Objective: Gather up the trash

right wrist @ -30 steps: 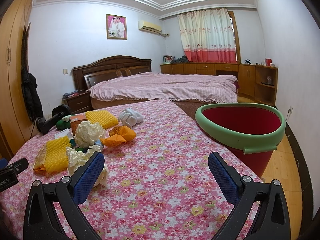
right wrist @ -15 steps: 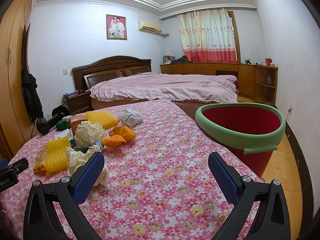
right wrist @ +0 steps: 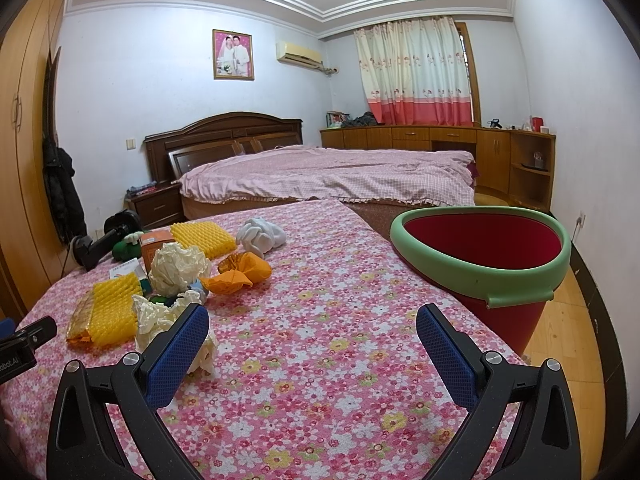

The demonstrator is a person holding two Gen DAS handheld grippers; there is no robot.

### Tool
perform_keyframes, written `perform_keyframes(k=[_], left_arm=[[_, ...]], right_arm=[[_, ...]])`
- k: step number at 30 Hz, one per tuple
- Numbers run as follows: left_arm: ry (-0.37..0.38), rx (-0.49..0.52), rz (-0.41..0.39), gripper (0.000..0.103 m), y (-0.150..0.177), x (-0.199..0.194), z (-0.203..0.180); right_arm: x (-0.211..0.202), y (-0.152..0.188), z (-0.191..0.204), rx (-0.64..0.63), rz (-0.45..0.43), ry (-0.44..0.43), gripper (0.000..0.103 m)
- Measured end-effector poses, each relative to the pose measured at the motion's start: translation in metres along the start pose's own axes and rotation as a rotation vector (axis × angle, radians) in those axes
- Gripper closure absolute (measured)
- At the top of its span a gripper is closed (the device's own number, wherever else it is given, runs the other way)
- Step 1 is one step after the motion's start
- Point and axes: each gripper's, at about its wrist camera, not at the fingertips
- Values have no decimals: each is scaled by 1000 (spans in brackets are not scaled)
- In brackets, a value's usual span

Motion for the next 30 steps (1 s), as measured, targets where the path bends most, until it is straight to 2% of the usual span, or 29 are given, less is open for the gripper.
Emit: perform_keyframes(k=[24,30], left_arm=[[-2,-5,19,5,-2,5,0],[31,-11,94,5,-10,18,3]], right_arm=[[-2,-1,-1,15,-5,12,0],[6,-7,-7,60,84,-14,0]])
Point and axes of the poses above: each gripper's, at about its wrist camera, not at the fingertips, and x roughly the way its jaws point, z to its left, y to its underside, and after that the axes turned 13 degrees about -z, right-handed
